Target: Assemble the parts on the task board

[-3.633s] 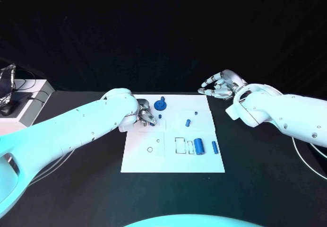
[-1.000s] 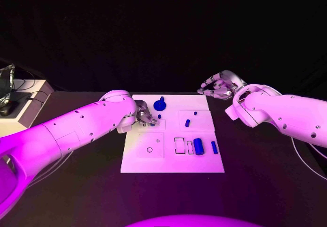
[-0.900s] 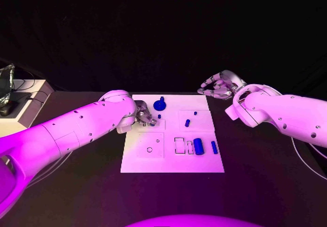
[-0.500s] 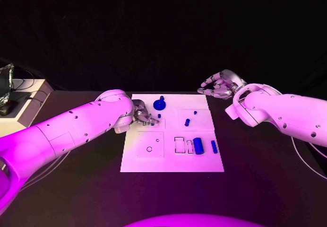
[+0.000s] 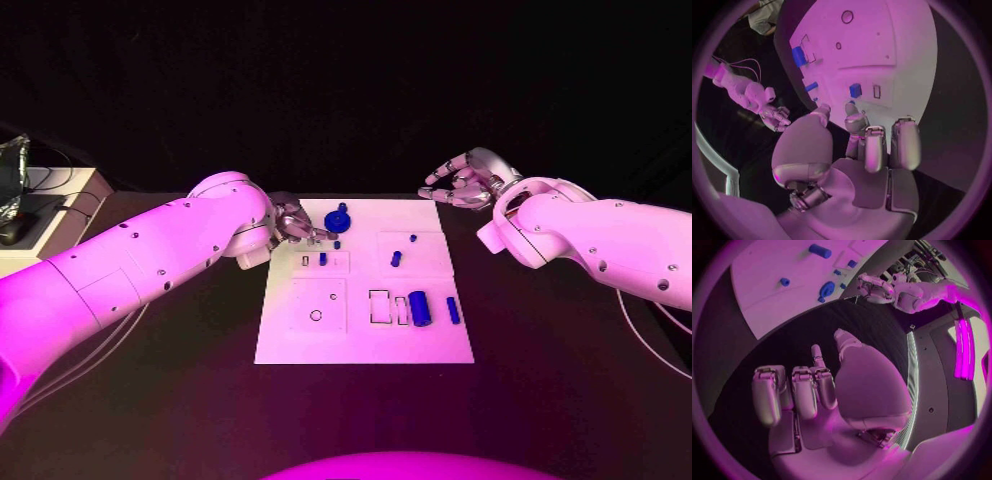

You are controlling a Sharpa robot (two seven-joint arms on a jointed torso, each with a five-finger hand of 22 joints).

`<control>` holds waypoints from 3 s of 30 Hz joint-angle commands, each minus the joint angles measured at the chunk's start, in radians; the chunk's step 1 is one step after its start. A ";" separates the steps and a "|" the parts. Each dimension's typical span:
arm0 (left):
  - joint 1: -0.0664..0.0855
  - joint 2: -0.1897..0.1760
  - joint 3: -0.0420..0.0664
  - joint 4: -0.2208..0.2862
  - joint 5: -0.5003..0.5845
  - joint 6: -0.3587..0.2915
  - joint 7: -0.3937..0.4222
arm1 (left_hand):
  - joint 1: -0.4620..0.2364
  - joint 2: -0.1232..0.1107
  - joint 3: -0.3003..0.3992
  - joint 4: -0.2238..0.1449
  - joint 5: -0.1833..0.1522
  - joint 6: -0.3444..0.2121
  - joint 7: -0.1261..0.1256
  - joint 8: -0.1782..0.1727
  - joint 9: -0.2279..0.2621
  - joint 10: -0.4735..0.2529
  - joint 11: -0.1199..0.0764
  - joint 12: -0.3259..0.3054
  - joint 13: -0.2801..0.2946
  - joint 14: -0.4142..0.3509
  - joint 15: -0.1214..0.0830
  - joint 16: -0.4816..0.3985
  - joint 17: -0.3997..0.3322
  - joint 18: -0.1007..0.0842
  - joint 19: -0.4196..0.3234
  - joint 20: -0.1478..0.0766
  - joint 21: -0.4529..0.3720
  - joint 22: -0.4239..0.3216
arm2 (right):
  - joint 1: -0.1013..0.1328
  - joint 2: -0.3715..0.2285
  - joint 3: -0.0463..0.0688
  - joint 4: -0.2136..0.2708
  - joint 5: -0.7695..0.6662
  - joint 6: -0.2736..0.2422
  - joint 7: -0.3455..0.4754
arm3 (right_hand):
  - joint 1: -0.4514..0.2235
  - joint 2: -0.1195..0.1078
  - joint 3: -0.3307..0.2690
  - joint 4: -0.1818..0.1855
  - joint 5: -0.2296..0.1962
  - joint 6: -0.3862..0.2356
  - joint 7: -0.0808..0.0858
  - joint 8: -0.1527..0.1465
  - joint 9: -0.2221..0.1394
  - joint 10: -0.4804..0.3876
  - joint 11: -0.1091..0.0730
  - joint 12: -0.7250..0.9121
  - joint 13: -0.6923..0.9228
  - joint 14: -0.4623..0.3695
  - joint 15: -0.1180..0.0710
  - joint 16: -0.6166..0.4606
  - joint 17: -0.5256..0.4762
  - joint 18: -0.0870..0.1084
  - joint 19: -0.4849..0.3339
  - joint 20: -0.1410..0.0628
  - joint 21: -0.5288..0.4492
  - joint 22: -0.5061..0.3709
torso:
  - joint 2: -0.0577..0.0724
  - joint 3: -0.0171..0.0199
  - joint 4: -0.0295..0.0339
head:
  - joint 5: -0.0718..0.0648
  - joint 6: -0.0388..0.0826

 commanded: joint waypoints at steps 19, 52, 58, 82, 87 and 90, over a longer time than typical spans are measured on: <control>0.027 -0.019 0.075 -0.137 0.128 -0.059 0.052 | 0.217 -0.012 0.243 -0.002 -0.003 -0.152 0.124 -0.278 -0.277 -0.247 0.111 -0.228 -0.321 0.003 0.104 -0.100 0.016 0.055 -0.167 0.090 -0.157 -0.240 | 0.000 -0.004 0.000 -0.003 0.003 -0.003 0.015 | -0.010 0.005 -0.001 0.002 0.007 -0.009 0.001 0.005 0.002 0.069 -0.004 -0.014 0.231 0.087 -0.004 -0.005 0.193 0.012 0.073 -0.003 -0.010 0.211 | 0.011 -0.0044 -0.0038 | 0.007 0.029; 0.076 0.126 0.024 -0.366 0.084 -0.007 0.035 | 0.088 -0.054 0.214 0.000 -0.005 -0.107 0.109 -0.245 -0.330 -0.203 0.100 -0.190 -0.328 0.052 0.093 -0.040 0.113 0.026 -0.068 0.079 -0.069 -0.098 | 0.014 0.002 0.003 0.007 0.000 -0.018 0.017 | -0.009 0.006 0.001 0.001 0.010 -0.011 0.002 0.006 0.002 0.067 -0.004 -0.015 0.230 0.087 -0.004 -0.006 0.191 0.012 0.072 -0.003 -0.011 0.210 | 0.055 -0.0199 -0.0027 | 0.013 0.053; 0.077 0.126 0.022 -0.363 0.097 -0.010 0.035 | 0.072 -0.043 0.172 0.000 -0.005 -0.105 0.107 -0.235 -0.331 -0.200 0.097 -0.187 -0.329 0.054 0.090 -0.037 0.118 0.024 -0.064 0.077 -0.063 -0.089 | 0.014 0.003 0.003 0.006 0.000 -0.016 0.017 | -0.009 0.006 0.001 0.001 0.010 -0.011 0.002 0.006 0.002 0.067 -0.004 -0.015 0.230 0.087 -0.004 -0.006 0.191 0.012 0.072 -0.003 -0.011 0.210 | 0.054 -0.0193 -0.0032 | 0.015 0.053; 0.078 0.132 0.016 -0.357 0.119 -0.003 0.058 | 0.216 -0.008 0.242 -0.007 -0.005 -0.091 0.099 -0.209 -0.335 -0.200 0.088 -0.193 -0.338 0.060 0.084 -0.029 0.133 0.021 -0.057 0.073 -0.052 -0.069 | 0.014 0.008 0.003 0.002 -0.001 -0.012 0.014 | -0.009 0.007 0.003 0.001 0.015 -0.011 0.001 0.007 0.003 0.068 -0.004 -0.014 0.231 0.087 -0.004 -0.006 0.192 0.012 0.073 -0.004 -0.011 0.211 | 0.057 -0.0186 -0.0037 | 0.014 0.054; 0.078 0.133 0.015 -0.355 0.121 -0.008 0.061 | 0.220 -0.009 0.246 -0.006 -0.005 -0.087 0.097 -0.205 -0.333 -0.199 0.087 -0.193 -0.339 0.060 0.083 -0.028 0.134 0.020 -0.055 0.073 -0.050 -0.067 | 0.014 0.009 0.003 0.000 -0.001 -0.010 0.012 | -0.009 0.007 0.003 0.001 0.015 -0.011 0.001 0.007 0.003 0.068 -0.004 -0.014 0.231 0.087 -0.004 -0.006 0.192 0.012 0.073 -0.004 -0.011 0.211 | 0.057 -0.0189 -0.0019 | 0.013 0.052; 0.078 0.133 0.015 -0.354 0.122 -0.009 0.061 | 0.221 -0.010 0.246 -0.006 -0.006 -0.086 0.097 -0.204 -0.332 -0.198 0.087 -0.193 -0.339 0.060 0.082 -0.028 0.134 0.020 -0.055 0.072 -0.050 -0.066 | 0.014 0.010 0.003 -0.001 -0.002 -0.009 0.012 | -0.009 0.007 0.003 0.001 0.015 -0.011 0.001 0.007 0.003 0.068 -0.004 -0.014 0.231 0.087 -0.004 -0.006 0.192 0.012 0.073 -0.004 -0.011 0.211 | 0.057 -0.0189 -0.0018 | 0.014 0.051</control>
